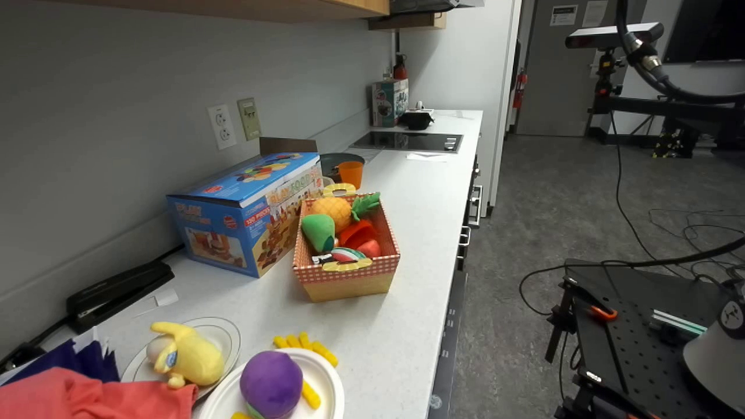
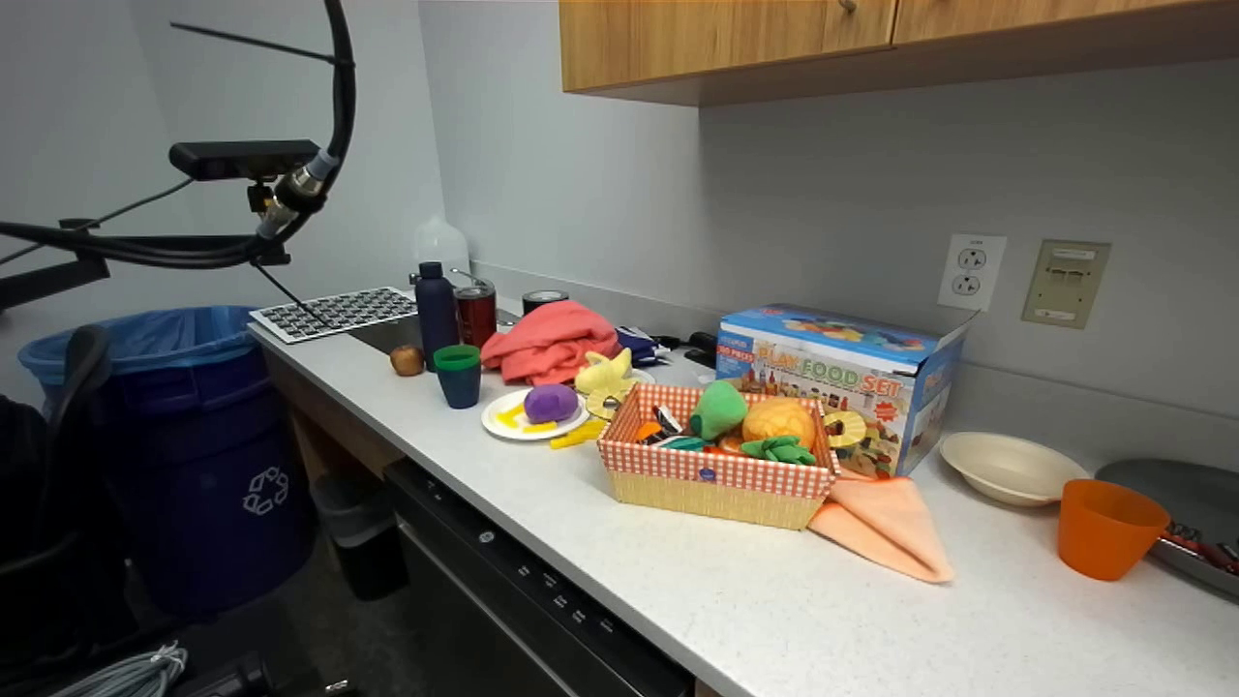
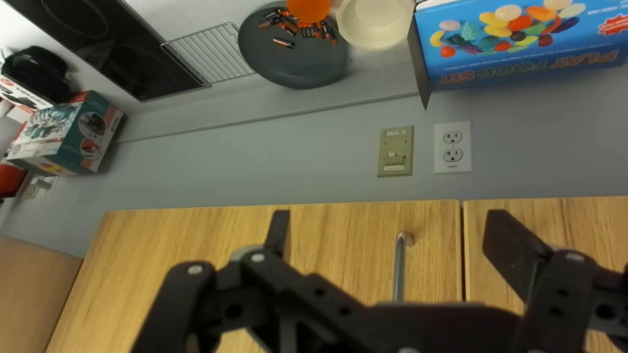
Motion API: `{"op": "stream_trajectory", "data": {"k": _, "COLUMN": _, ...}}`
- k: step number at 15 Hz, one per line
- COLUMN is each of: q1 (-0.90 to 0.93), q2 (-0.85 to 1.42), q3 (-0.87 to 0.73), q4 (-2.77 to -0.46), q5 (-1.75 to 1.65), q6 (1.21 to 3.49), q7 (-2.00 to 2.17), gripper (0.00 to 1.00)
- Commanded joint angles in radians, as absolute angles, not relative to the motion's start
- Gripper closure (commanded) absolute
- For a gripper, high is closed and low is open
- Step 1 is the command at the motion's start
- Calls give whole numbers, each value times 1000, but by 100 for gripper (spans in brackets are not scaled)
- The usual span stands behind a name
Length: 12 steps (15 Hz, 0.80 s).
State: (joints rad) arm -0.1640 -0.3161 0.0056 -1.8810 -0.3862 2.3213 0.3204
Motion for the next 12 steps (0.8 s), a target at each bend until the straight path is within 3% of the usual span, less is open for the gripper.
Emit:
{"op": "stream_trajectory", "data": {"k": 1, "q1": -164, "q2": -312, "q3": 5, "q4": -1881, "q5": -364, "q6": 2363, "q7": 350, "gripper": 0}}
{"op": "stream_trajectory", "data": {"k": 12, "q1": -212, "q2": -292, "q3": 18, "q4": -1908, "q5": -456, "q6": 2606, "q7": 399, "gripper": 0}}
